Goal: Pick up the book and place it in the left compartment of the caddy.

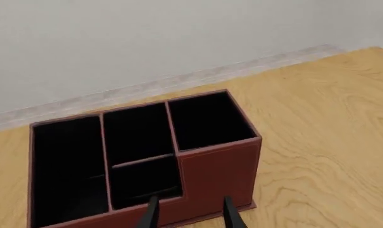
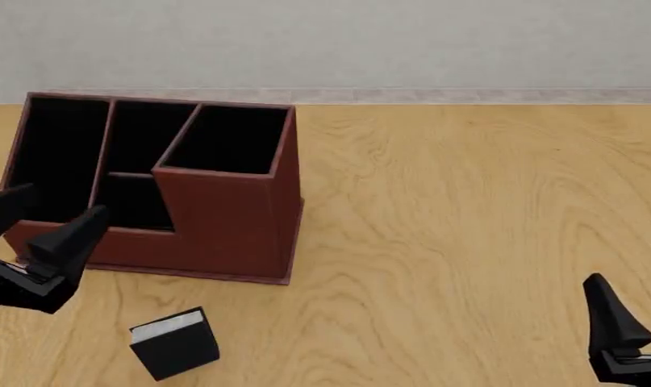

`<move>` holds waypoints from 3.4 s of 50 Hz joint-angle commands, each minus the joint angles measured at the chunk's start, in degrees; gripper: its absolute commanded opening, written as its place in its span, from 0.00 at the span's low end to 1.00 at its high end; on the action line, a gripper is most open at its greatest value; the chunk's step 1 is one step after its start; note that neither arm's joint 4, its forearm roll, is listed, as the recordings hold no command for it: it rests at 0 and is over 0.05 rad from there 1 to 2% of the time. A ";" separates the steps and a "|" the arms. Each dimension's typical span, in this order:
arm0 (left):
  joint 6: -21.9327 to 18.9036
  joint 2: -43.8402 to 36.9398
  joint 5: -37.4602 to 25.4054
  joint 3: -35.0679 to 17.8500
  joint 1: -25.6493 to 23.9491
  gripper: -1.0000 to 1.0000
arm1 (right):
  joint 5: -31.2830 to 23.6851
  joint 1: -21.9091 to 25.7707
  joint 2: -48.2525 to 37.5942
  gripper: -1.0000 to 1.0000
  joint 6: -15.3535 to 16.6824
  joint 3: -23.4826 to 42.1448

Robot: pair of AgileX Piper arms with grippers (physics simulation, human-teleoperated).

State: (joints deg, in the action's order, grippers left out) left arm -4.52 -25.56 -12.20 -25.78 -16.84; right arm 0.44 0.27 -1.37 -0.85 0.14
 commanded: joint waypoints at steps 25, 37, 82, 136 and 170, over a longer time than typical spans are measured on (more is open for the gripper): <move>-2.74 -14.31 -15.35 -13.42 -15.07 1.00 | 2.03 0.10 -3.38 1.00 1.98 -0.09; -3.74 -17.21 -19.44 -15.66 -19.19 1.00 | 1.91 0.06 -3.30 1.00 2.40 -0.11; -7.86 -20.09 -27.17 -15.55 -22.34 1.00 | 1.05 -0.43 -2.00 1.00 2.27 -0.10; -15.84 -17.75 -25.91 -5.39 -18.62 1.00 | 1.57 -0.43 -2.70 1.00 1.87 -0.07; -16.74 -19.78 -21.26 -1.41 -15.64 1.00 | 1.18 -0.68 -2.11 1.00 2.24 -0.09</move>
State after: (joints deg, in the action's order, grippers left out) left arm -20.91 -44.84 -34.85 -28.15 -33.31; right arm 1.74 -0.34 -3.65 1.24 0.04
